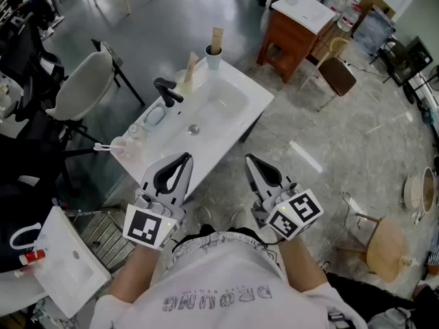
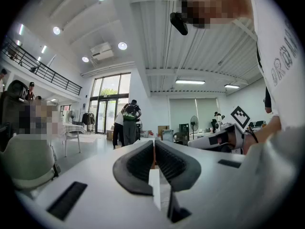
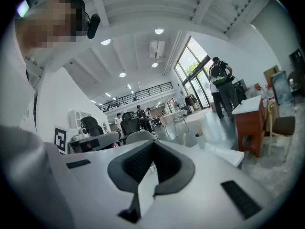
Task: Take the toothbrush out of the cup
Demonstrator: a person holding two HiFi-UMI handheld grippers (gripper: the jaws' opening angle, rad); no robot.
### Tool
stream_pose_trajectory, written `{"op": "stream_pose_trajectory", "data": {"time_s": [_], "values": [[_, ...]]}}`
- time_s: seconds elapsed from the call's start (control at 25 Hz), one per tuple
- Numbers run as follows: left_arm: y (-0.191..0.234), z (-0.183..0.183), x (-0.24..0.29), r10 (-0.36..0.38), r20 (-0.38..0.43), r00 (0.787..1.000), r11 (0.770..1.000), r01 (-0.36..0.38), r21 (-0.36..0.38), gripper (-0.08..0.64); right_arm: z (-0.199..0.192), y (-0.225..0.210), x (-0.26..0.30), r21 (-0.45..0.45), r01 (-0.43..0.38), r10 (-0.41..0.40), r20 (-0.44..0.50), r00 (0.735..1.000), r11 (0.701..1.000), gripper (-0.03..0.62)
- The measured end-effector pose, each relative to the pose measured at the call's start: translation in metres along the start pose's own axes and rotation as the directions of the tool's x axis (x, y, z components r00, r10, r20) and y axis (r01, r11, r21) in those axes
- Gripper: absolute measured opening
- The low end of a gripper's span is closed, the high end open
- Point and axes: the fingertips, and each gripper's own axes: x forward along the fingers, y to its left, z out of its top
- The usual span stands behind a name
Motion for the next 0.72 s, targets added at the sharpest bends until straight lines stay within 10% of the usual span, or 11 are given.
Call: {"op": "stream_pose_trajectory", "data": {"time_s": [0.72], "values": [[-0.0019, -0.0093, 0.003, 0.006, -0.015, 1.0, 1.0, -0.006, -0.011, 0.029, -0.0003, -0.003, 0.0015, -0.026, 0.01, -0.01, -0.018, 1.0, 1.0, 0.006]]}}
